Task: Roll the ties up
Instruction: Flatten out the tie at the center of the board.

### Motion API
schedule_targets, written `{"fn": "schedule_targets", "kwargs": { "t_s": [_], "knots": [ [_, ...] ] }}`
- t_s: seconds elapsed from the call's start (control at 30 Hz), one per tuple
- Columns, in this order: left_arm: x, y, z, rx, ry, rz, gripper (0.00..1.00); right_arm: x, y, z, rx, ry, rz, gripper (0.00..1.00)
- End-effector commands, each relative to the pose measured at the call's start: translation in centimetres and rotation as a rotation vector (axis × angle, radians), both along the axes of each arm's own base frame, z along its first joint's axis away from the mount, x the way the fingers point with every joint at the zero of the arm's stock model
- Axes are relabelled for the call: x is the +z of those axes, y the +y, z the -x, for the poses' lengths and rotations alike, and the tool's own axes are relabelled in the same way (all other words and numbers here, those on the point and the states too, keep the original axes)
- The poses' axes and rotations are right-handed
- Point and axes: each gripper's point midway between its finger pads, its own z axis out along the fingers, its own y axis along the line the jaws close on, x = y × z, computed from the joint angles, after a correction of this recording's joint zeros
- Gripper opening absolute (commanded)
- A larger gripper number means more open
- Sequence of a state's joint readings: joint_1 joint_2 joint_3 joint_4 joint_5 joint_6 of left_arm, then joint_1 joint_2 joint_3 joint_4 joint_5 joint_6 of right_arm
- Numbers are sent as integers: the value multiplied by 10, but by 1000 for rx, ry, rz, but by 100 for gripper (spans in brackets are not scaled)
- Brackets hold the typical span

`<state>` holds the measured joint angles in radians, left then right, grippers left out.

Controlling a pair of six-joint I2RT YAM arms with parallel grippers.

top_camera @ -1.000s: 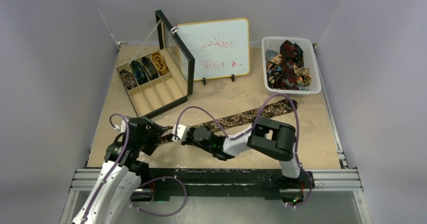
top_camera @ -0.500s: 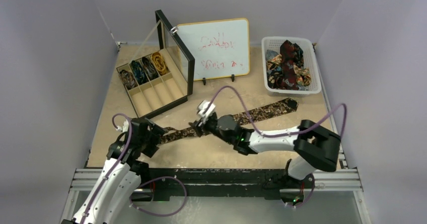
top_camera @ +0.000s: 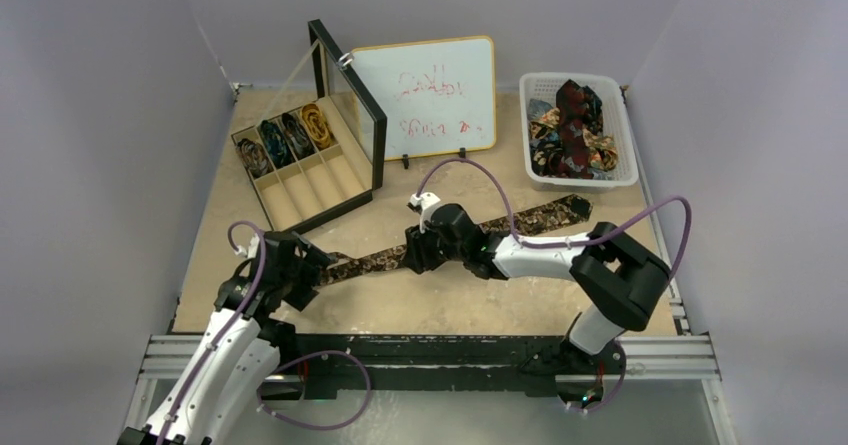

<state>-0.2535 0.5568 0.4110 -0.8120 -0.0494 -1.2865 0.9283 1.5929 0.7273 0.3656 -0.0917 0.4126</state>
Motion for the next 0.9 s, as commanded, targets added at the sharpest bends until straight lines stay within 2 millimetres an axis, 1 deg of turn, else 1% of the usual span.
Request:
{"fn": "schedule_targets", "kwargs": {
  "t_s": [0.0, 0.03, 0.13, 0.17, 0.23, 0.33, 0.57, 0.73, 0.87],
  "knots": [
    [14, -3, -7, -26, -55, 9, 83, 1, 9, 9, 16, 96, -5, 43],
    [14, -3, -7, -27, -58, 9, 83, -3, 9, 7, 5, 101, 6, 40],
    [15, -2, -6, -25, -61, 5, 83, -3, 14, 6, 12, 111, 6, 35],
    [16, -2, -7, -24, -63, 5, 83, -1, 16, 5, 15, 107, 1, 35],
    [16, -2, -7, -25, -64, 4, 83, 1, 19, 11, 46, 120, -16, 33],
    [15, -2, -6, -24, -59, 3, 83, -4, 21, 17, 75, 145, -17, 26],
    [15, -1, -7, -26, -57, -3, 83, -20, 22, 20, 80, 168, 10, 24],
    [15, -2, -7, -32, -54, -5, 83, -34, 17, 10, 9, 167, 63, 24],
    [16, -2, -8, -35, -54, -4, 83, -28, 17, -3, -55, 139, 63, 23]
  ]
}}
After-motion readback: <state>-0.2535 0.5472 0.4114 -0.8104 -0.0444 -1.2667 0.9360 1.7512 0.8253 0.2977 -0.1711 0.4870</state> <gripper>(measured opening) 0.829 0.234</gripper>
